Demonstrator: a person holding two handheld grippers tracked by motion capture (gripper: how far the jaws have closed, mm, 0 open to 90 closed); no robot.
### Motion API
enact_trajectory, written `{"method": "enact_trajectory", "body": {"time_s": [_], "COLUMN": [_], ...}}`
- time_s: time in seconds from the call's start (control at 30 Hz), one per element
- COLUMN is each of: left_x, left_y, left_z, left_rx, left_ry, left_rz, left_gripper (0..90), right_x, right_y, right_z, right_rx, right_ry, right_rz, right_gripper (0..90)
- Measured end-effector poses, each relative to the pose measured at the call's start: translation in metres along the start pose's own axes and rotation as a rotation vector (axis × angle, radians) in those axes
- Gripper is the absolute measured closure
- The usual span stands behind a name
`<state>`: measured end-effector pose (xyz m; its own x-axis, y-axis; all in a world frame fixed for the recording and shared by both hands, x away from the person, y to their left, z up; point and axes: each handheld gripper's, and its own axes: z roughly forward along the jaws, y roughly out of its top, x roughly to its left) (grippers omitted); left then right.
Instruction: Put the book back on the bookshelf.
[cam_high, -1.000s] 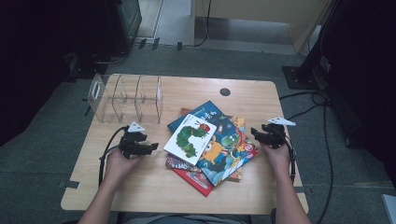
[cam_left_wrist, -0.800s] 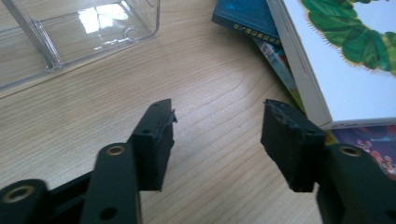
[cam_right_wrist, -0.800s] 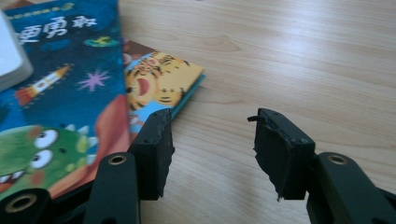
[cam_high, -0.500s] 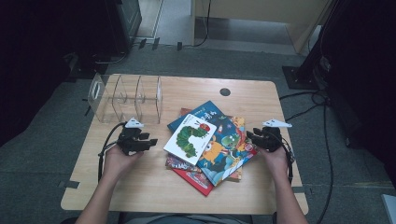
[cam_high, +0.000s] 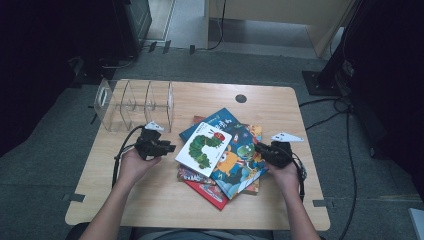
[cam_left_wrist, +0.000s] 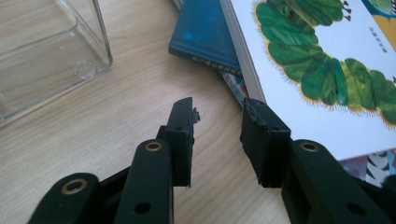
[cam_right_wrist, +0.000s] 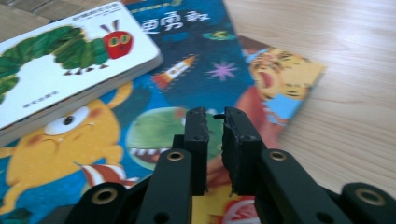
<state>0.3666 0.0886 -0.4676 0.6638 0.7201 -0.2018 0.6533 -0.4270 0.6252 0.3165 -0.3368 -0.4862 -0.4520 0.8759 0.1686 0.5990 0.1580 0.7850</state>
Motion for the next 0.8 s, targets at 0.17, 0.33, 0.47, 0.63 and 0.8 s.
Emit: {"method": "enact_trajectory", "body": {"time_s": [0.17,0.33,0.47,0.63,0.8], "left_x": [0.002,0.001,-0.003,-0.004,-0.009], "left_y": [0.009,0.008,0.006,0.001,-0.004], "left_z": [0.008,0.016,0.016,0.014,0.014], "left_rx": [0.011,0.048,0.035,0.031,0.041], "left_ry": [-0.051,-0.081,-0.077,-0.078,-0.102], "left_rz": [-0.007,-0.005,-0.003,-0.031,-0.026], "left_gripper": [66.5,68.3,68.5,68.5,67.1], "right_x": [0.020,0.033,0.041,0.047,0.051], "right_y": [0.003,0.005,0.007,0.010,0.013], "right_z": [0.015,0.024,0.031,0.039,0.046], "right_rx": [0.025,0.041,0.056,0.072,0.081], "right_ry": [0.046,0.076,0.100,0.130,0.149], "right_rz": [0.004,-0.013,-0.030,-0.047,-0.055], "right_gripper": [86.6,86.7,86.7,86.7,86.7]}}
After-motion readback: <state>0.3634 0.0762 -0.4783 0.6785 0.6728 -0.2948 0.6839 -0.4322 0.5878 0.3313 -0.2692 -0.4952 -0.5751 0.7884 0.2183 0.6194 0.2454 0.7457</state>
